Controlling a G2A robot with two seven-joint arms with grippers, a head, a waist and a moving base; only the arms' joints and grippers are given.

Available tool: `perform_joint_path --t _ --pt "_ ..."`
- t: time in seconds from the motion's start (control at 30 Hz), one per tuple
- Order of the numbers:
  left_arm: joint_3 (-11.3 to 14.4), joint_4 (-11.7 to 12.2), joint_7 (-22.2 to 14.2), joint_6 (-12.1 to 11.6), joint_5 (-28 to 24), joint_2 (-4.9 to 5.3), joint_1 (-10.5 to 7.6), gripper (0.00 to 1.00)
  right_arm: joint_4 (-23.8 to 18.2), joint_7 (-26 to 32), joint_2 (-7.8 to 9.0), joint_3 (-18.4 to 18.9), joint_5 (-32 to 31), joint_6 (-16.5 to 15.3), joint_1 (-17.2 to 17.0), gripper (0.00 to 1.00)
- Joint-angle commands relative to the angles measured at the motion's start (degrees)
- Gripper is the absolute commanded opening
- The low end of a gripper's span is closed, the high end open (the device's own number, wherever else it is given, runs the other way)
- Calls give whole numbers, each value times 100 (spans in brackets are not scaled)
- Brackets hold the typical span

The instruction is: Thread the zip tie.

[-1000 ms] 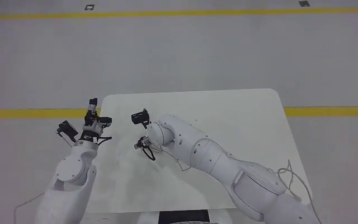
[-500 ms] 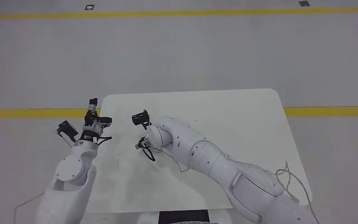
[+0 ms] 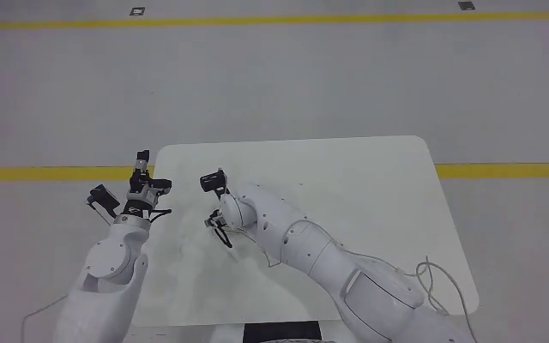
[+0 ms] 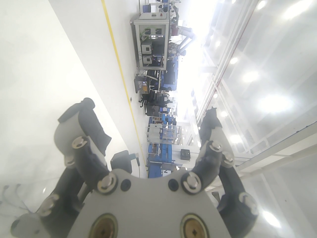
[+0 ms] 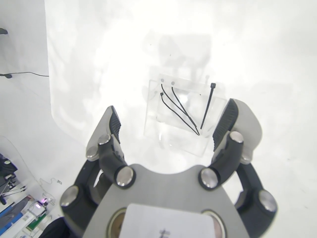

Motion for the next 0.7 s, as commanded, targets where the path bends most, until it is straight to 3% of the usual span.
perform_joint_path --t 0.0,0.2,0.5,0.6,0.67 --pt "0 0 0 0 0 0 0 100 -24 7 -26 111 -190 0 -65 100" --pt "0 0 0 0 0 0 0 100 -272 148 -83 481 -762 0 -303 100" --pt "0 0 0 0 0 0 0 100 -1266 698 -112 955 -1877 0 -1008 99" --pt "0 0 0 0 0 0 0 100 -1478 894 -99 1042 -2100 0 -1173 80" --pt "0 0 0 0 0 0 0 100 -1522 958 -89 1075 -2138 0 -1220 78"
